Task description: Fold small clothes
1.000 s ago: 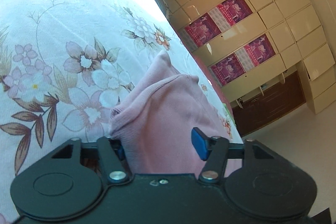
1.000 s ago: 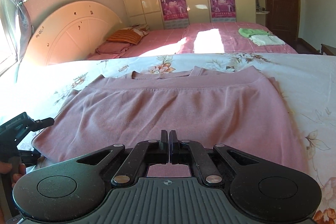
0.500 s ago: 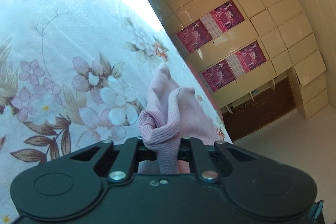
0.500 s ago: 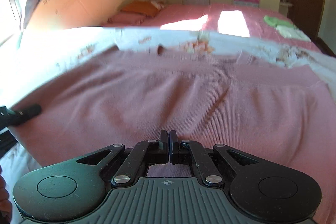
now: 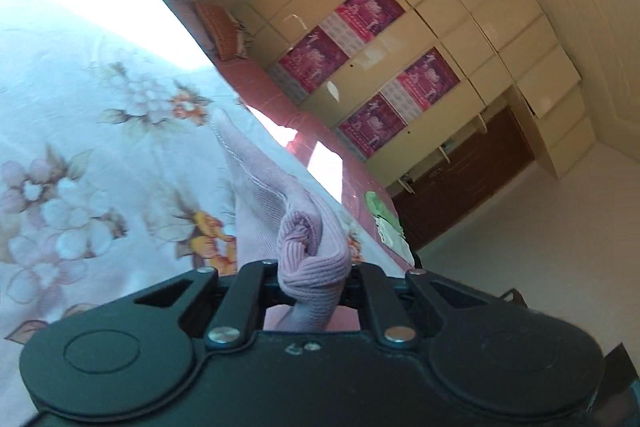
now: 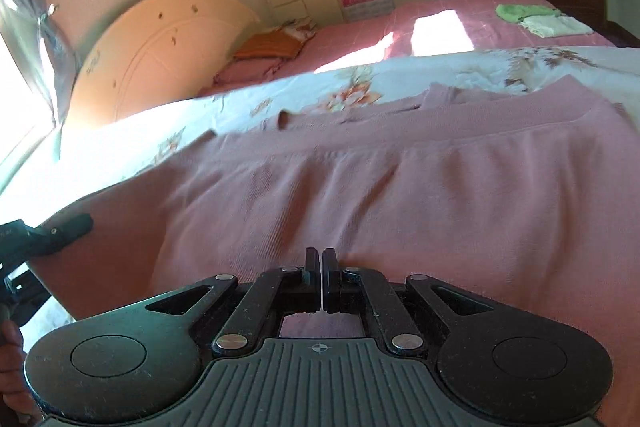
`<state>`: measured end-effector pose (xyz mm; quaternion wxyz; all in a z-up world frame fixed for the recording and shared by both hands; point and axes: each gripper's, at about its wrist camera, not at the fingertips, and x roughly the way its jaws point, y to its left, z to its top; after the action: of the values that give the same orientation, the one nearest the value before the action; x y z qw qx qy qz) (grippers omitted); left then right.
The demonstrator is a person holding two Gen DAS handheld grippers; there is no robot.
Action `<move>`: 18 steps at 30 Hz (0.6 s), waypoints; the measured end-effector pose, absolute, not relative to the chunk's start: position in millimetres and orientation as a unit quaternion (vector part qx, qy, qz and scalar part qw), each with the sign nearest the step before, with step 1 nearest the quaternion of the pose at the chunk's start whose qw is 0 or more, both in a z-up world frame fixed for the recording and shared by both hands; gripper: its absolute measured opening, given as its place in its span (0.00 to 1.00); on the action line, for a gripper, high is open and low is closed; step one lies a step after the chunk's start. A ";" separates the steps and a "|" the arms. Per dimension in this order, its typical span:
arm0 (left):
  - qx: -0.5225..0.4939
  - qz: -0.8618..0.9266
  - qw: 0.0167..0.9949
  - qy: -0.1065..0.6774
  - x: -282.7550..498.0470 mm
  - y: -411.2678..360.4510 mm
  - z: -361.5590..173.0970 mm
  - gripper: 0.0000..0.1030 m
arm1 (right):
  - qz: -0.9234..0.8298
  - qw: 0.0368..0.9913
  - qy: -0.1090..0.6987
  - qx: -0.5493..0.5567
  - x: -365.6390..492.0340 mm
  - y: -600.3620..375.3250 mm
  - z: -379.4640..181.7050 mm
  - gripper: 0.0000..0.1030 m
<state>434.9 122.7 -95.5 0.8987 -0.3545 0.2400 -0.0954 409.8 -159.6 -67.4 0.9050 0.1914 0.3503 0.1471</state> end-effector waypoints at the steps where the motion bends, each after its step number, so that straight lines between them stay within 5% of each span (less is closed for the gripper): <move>1: -0.342 -0.111 0.901 0.242 439.6 102.1 -85.6 0.07 | 0.135 0.908 0.338 0.208 404.5 -180.4 -61.5 0.00; 6: -0.272 -0.181 0.908 0.262 452.3 -15.2 -62.9 0.07 | 0.081 0.918 0.303 0.244 383.5 -280.2 -41.9 0.00; 11: -0.204 -0.246 0.890 0.325 457.3 -135.0 -98.0 0.10 | 0.054 0.913 0.303 0.269 360.1 -358.5 -42.3 0.00; 14: -0.176 -0.301 0.839 0.418 457.3 -194.1 -142.8 0.37 | 0.053 0.901 0.310 0.297 347.9 -391.7 -47.3 0.01; 16: -0.143 -0.315 0.853 0.391 437.0 -206.2 -139.6 0.58 | 0.058 0.895 0.320 0.306 345.9 -402.3 -48.7 0.01; 18: -0.152 -0.320 0.860 0.367 426.6 -190.5 -124.5 0.61 | 0.074 0.894 0.322 0.303 345.1 -405.7 -45.5 0.02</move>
<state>426.6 -190.5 -124.5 0.8605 -0.1517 0.3666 -0.3197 345.1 -405.7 -45.5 0.8939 0.3028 0.3222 0.0740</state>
